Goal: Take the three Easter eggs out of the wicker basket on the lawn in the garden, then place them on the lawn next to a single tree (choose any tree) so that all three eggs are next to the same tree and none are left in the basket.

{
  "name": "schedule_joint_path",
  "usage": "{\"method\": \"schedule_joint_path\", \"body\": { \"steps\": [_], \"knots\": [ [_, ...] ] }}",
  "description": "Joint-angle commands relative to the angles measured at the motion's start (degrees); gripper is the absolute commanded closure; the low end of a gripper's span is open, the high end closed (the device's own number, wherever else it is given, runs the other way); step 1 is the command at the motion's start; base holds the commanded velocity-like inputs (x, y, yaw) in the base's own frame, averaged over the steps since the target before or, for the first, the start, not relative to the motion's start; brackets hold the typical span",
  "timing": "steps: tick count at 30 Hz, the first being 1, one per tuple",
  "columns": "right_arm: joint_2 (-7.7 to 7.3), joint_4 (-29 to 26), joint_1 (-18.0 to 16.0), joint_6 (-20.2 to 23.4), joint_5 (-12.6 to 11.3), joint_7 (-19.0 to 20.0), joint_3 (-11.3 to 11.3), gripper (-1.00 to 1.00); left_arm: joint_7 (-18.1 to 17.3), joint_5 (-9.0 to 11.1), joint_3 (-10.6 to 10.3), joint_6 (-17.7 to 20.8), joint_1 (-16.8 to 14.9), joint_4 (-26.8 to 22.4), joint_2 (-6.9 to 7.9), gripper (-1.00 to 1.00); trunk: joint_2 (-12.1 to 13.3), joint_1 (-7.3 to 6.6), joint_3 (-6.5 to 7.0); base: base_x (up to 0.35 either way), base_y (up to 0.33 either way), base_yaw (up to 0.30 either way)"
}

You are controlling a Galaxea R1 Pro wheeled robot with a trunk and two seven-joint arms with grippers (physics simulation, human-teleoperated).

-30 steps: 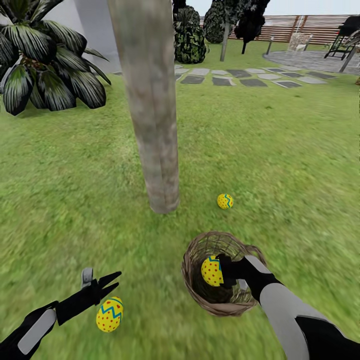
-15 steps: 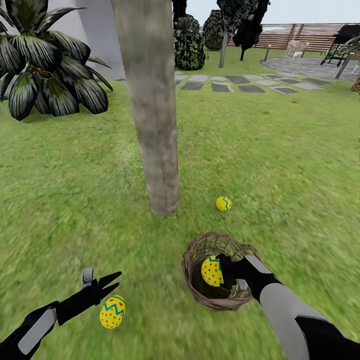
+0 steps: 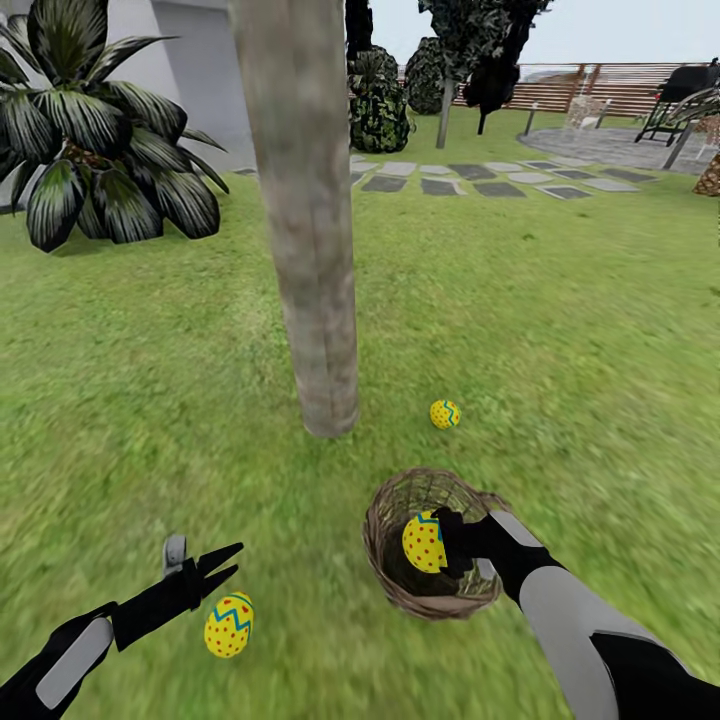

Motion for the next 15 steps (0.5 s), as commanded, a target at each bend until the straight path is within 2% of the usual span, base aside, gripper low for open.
{"method": "schedule_joint_path", "body": {
  "steps": [1, 6, 15],
  "knots": [
    [0.0, 0.0, 0.0, -0.1, -0.1, 0.0, 0.0, 1.0, 0.0, 0.0, 0.0, 0.0, 0.0, 0.0, 0.01, -1.0, 0.4, -0.23, 0.28, -0.004, 0.0, 0.0],
    [0.0, 0.0, 0.0, -0.1, -0.1, 0.1, 2.0, 1.0, 0.0, -0.1, 0.0, 0.0, 0.0, 0.0, 0.01, -1.0, 2.4, -1.32, 1.65, 0.0, 0.0, 0.0],
    [-0.37, -0.1, 0.0, -0.1, -0.1, -0.4, 2.1, 1.0, 0.0, -0.2, 0.0, 0.0, 0.0, 0.0, 0.0, -1.0, 6.0, -3.3, 3.92, -0.116, 0.0, 0.0]
  ]
}}
